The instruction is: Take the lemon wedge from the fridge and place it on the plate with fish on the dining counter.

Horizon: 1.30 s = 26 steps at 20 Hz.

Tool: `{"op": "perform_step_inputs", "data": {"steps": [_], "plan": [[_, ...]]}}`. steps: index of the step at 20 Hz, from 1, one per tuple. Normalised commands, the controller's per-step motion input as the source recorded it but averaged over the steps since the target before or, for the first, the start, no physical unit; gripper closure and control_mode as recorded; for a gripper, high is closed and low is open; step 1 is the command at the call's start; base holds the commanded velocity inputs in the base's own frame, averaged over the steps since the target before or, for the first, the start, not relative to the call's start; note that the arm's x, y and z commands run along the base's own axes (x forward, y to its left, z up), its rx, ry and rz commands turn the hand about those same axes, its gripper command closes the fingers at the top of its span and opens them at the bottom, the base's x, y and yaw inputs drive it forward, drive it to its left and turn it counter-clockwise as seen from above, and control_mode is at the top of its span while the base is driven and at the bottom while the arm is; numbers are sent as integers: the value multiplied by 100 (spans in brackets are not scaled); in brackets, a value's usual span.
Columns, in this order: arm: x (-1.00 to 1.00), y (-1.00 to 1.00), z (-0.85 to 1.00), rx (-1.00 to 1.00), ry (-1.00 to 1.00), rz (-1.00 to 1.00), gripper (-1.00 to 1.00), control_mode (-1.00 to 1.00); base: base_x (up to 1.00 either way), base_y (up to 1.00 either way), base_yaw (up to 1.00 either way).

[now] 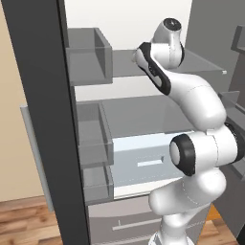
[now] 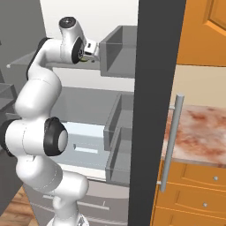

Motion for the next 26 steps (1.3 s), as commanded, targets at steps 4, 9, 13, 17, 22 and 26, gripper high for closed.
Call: {"op": "perform_step_inputs", "data": {"steps": [4, 9, 13, 17, 22, 26], "plan": [[16, 0, -59, 13, -1, -2, -100, -100, 0, 0, 0], [59, 5, -38, 3, -1, 0, -100, -100, 0, 0, 0], [34, 8, -28, 0, -3, -2, 100, -100, 0, 0, 0], [4, 0, 0, 0, 0, -1, 100, -100, 0, 0, 0], [-46, 0, 0, 1, -3, 0, 100, -100, 0, 0, 0], [-100, 15, 16, 0, -14, 0, 100, -100, 0, 0, 0]]}}
